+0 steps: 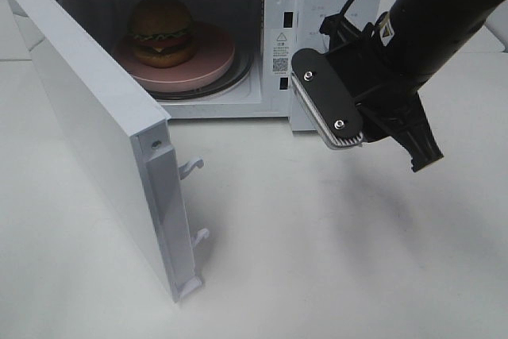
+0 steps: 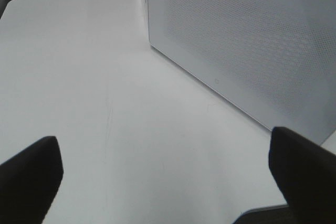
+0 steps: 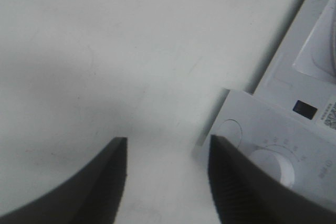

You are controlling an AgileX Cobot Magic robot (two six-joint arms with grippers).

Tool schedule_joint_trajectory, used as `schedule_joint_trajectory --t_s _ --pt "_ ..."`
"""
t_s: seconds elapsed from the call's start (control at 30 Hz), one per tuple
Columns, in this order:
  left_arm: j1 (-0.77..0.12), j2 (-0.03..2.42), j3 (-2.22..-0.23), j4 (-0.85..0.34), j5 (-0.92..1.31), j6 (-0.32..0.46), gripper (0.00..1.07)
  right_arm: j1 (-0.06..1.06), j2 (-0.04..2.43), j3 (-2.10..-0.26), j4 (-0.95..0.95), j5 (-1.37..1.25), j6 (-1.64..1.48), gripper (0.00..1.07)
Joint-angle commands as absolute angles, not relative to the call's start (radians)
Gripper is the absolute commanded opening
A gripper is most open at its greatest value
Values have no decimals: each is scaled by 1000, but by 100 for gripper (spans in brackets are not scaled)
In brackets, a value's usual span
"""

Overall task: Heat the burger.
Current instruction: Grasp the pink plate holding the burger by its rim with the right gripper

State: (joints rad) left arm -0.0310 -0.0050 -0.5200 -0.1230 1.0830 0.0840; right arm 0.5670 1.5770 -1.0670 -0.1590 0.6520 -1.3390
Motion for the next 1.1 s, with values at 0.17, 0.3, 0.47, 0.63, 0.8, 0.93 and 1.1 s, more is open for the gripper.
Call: schedule_joint_trajectory --t_s 0.17,0.3,0.47,0.63,0.8,0.93,1.1 --pt "-27 -12 -516 -133 1070 85 100 565 1581 -1079 -165 582 -1212 90" --pt "-27 -12 -516 -133 1070 85 100 574 1614 -1106 -165 561 -1178 95" --pt "-27 -12 -516 -133 1070 85 100 614 1661 -1148 -169 523 -1163 94" --pt "-27 -12 -516 -133 1070 85 100 627 1703 -1189 -170 494 -1156 94" --pt "-27 -12 -516 -133 1070 85 100 635 1762 -1247 -169 473 -1153 93" --pt "-27 -12 -516 -133 1070 85 100 635 1800 -1285 -169 458 -1123 93" --pt "-27 -12 -516 -133 1070 85 100 635 1832 -1322 -170 431 -1112 92"
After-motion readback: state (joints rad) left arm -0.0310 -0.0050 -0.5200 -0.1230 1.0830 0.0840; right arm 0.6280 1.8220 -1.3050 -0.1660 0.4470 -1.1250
